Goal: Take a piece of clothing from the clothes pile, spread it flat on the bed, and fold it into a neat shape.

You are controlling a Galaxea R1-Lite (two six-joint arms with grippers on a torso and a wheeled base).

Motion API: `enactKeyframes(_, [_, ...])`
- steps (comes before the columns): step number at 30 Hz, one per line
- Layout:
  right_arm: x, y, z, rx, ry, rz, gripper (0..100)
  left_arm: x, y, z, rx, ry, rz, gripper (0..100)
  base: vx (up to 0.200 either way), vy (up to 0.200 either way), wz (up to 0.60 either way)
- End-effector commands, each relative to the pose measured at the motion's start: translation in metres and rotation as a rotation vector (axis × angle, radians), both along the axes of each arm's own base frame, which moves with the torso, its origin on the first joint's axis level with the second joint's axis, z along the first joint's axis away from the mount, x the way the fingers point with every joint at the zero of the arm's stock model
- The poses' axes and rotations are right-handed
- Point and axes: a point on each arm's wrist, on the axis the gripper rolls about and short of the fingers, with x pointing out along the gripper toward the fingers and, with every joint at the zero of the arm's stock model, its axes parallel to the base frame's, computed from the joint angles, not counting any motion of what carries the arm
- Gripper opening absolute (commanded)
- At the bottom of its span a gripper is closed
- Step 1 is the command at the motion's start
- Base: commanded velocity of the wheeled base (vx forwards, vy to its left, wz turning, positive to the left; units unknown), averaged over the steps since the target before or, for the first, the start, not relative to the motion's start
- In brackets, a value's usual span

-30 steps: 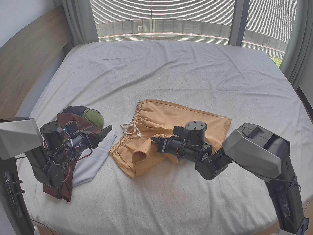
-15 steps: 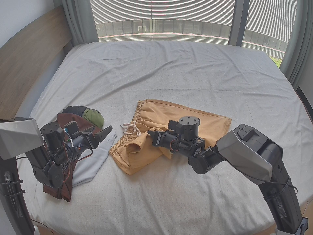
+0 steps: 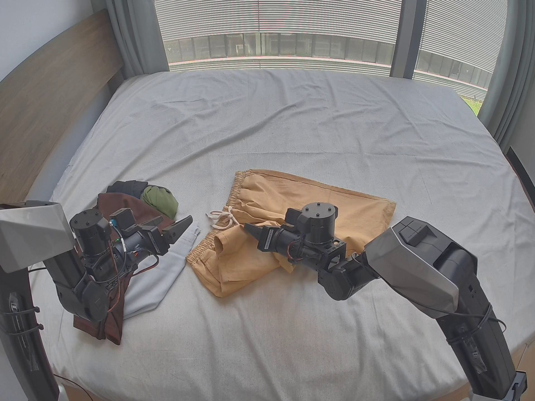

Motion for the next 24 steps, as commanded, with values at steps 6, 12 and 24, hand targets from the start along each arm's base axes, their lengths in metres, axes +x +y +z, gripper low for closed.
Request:
enactKeyframes(6, [-0.014, -0.015, 0.063, 0.037, -0.065, -0.038, 100, 0.000, 0.001, -0.002, 0.000, 0.005, 0.002, 100, 0.000, 0.000, 0.00])
enactKeyframes(12, [-0.046, -0.040, 0.089, 0.027, -0.053, -0.046, 100, 0.001, 0.002, -0.002, 0.000, 0.005, 0.005, 100, 0.000, 0.000, 0.00])
enactKeyframes(24, [-0.094, -0.071, 0.037, -0.086, 0.116, -0.036, 100, -0.005, -0.009, -0.008, 0.005, 0.033, -0.028, 100, 0.000, 0.000, 0.00])
